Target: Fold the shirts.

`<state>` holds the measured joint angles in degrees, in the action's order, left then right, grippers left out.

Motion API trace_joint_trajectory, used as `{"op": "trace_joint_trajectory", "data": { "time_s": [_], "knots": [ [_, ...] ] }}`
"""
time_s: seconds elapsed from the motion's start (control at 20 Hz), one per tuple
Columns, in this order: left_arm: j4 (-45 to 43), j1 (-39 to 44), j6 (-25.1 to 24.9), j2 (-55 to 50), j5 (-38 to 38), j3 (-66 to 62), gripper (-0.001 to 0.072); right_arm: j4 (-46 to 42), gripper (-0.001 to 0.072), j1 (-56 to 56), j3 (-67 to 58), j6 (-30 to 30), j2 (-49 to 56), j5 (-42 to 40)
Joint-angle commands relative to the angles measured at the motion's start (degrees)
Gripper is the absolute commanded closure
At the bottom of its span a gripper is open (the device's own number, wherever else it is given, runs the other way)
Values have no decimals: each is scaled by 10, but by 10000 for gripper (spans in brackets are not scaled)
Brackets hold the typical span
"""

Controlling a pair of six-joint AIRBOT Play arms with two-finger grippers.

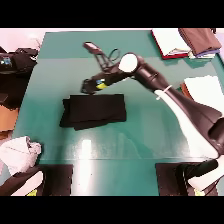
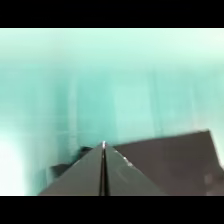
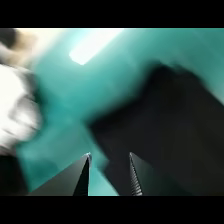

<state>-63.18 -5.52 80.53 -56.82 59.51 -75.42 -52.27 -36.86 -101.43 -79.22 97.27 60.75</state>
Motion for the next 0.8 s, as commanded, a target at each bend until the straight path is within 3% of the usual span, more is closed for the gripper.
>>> {"op": "trace_joint_trajectory", "data": {
  "time_s": [0.0,0.15,0.25,0.3,0.45,0.75],
  "knots": [
    [-3,62,0,3,-6,0,685,-114,428,80,121,-47,-69,49],
    [-3,114,0,-3,-19,0,685,-116,396,168,252,-80,-116,30],
    [-3,139,0,-14,-19,0,685,-58,200,222,308,-79,-115,21],
    [-3,149,0,-19,-18,0,685,-8,177,244,330,-69,-105,16],
    [-2,173,0,-40,-19,0,685,124,177,268,363,-12,-59,-1],
    [17,198,0,-71,-21,0,685,280,193,171,344,57,27,-64]
  ]
}}
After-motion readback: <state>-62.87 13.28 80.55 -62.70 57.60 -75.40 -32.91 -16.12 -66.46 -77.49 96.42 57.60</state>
